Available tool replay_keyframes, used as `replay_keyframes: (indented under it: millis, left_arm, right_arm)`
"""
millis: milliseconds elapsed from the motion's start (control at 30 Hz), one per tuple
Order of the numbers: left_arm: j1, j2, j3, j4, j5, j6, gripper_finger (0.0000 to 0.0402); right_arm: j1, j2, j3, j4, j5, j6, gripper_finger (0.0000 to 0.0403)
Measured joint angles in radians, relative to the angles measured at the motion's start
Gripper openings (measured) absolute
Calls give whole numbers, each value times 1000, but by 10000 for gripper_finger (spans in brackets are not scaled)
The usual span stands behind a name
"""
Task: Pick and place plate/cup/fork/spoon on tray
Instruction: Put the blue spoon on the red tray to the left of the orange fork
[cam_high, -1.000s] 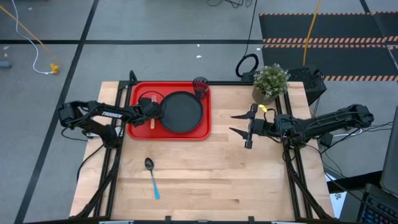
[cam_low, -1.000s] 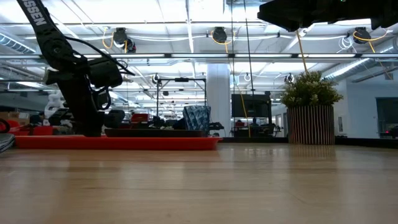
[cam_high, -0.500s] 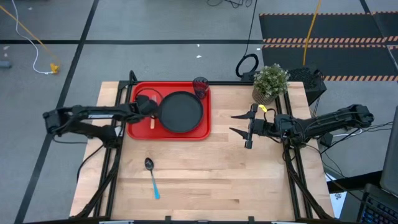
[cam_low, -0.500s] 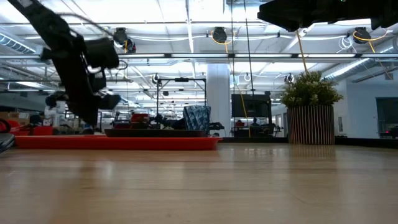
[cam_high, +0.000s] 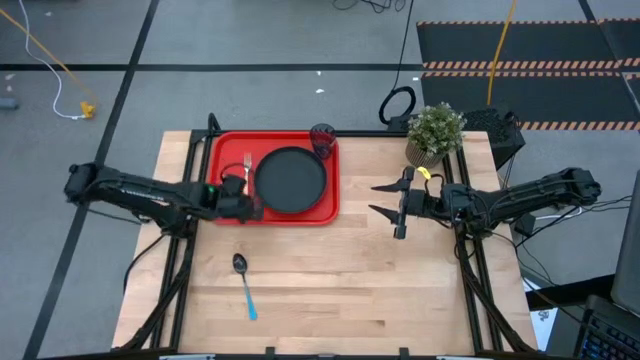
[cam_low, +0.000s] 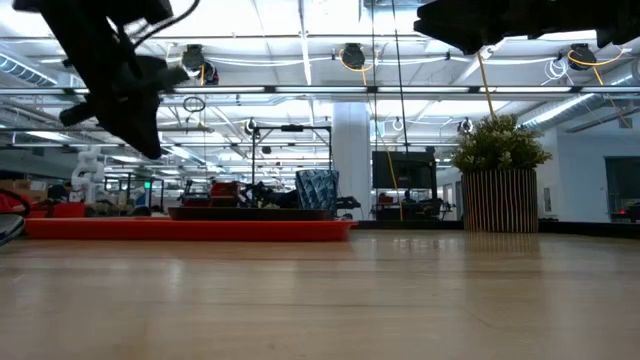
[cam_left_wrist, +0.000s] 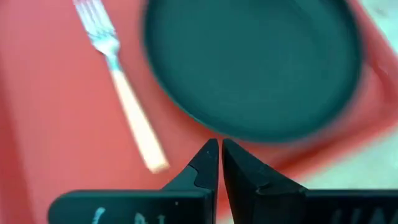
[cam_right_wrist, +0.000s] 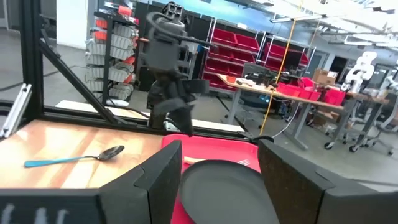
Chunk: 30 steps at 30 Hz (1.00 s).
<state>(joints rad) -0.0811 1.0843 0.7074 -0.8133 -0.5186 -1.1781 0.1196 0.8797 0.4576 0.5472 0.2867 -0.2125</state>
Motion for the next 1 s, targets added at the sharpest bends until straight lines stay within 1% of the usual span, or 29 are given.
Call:
replay_keyframes:
  millis: [200, 400, 500, 600, 700, 800, 1000]
  left_arm:
    - [-244, 121, 67, 1, 2, -214, 24]
    - [-418, 290, 163, 1, 89, -444, 24]
    - [-474, 373, 239, -12, 183, -556, 24]
    - [-517, 442, 317, -76, 284, -675, 23]
    - [-556, 498, 380, -134, 344, -788, 24]
    - [-591, 532, 403, -165, 348, -863, 24]
    - [-642, 604, 399, -162, 338, -967, 28]
  right_arm:
    - [0, 0, 1, -62, -1, 62, 203]
    - [0, 0, 1, -131, -3, 135, 203]
    - [0, 0, 1, -124, -3, 176, 203]
    - [0, 0, 1, -118, -3, 234, 203]
    - [0, 2, 1, -111, -3, 302, 203]
    - [0, 6, 1, -112, -8, 311, 203]
    - [2, 6, 1, -85, -35, 305, 203]
